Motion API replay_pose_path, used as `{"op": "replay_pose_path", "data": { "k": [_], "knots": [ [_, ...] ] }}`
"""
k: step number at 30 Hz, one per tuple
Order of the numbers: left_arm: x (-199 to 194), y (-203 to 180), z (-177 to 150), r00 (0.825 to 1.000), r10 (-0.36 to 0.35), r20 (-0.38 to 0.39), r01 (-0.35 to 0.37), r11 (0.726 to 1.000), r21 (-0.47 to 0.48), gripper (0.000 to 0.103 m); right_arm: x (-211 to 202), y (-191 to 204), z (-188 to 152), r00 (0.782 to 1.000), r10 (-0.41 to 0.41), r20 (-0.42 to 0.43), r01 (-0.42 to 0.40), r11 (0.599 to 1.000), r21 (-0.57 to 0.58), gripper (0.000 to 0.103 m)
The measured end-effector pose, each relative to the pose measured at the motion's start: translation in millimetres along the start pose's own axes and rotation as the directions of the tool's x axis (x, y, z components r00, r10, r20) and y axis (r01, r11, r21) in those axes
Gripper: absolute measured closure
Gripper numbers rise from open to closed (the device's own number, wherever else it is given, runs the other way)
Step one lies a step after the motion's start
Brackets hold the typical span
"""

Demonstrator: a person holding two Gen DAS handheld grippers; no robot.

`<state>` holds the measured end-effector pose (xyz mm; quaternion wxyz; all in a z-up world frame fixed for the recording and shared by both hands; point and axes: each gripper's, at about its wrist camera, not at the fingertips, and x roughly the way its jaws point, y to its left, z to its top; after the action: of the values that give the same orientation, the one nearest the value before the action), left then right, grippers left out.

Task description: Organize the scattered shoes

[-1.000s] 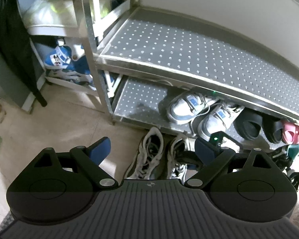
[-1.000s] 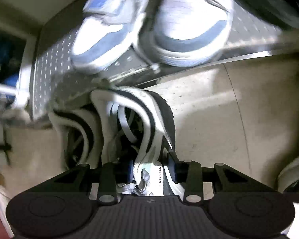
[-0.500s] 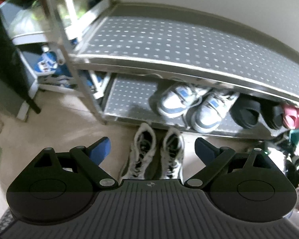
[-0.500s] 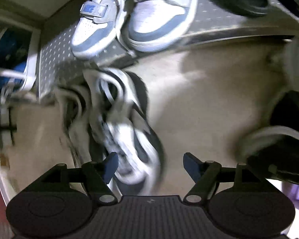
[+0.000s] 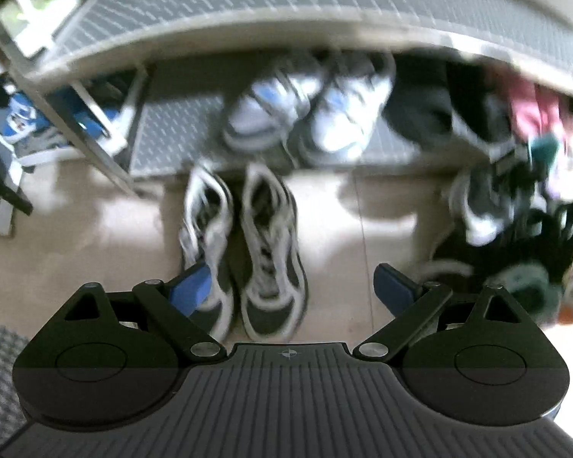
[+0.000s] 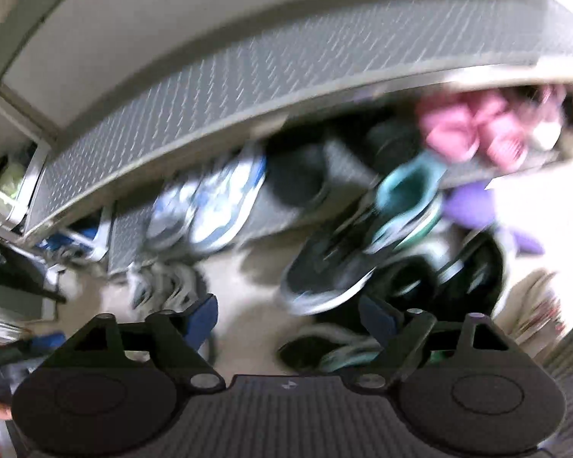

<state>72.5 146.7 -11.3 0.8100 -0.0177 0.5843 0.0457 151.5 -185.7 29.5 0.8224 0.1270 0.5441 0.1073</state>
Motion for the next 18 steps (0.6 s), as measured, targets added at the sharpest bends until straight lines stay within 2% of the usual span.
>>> {"op": "replay_pose_path", "data": {
  "k": [2,4,5,7,9,11,14,18],
  "knots": [
    [1.7,-21.6,-9.3,1.000,-0.010,-0.008,0.010,0.998,0.055,0.010,9.2,-22.6,1.2,1.000,-0.018,-0.020,0.019,0.998,0.056,0.016],
    [1.6,-38.5,-21.0,1.000,-0.021,-0.005,0.021,0.994,0.109,0.018,18.5,-45.3,2.3,0.999,-0.035,-0.042,0.040,0.993,0.112,0.019],
    [1.8,-52.9,-28.1,0.999,-0.037,-0.003,0.037,0.988,0.152,0.020,22.8,-56.1,3.0,0.998,-0.039,-0.053,0.046,0.989,0.142,0.025],
    [3.7,-73.7,-34.7,0.997,-0.073,-0.007,0.073,0.976,0.206,0.026,25.3,-66.2,6.8,0.996,0.036,-0.078,-0.017,0.970,0.244,0.026],
    [8.1,-98.8,-37.2,0.994,-0.107,-0.014,0.107,0.962,0.252,0.026,16.1,-69.1,16.8,0.993,0.112,-0.042,-0.097,0.960,0.262,0.025],
    [10.6,-118.8,-31.7,0.994,-0.108,-0.005,0.106,0.955,0.278,0.026,4.5,-70.3,23.0,0.996,0.094,0.003,-0.092,0.964,0.250,0.020],
    [13.0,-146.3,-19.0,0.996,-0.089,0.020,0.079,0.950,0.302,0.016,-9.5,-72.0,30.9,0.995,0.077,0.057,-0.089,0.966,0.241,0.018],
    [15.6,-170.3,4.3,0.995,-0.091,0.050,0.070,0.947,0.315,0.016,-22.6,-87.1,35.6,0.988,0.134,0.079,-0.152,0.940,0.305,0.018]
  ]
}}
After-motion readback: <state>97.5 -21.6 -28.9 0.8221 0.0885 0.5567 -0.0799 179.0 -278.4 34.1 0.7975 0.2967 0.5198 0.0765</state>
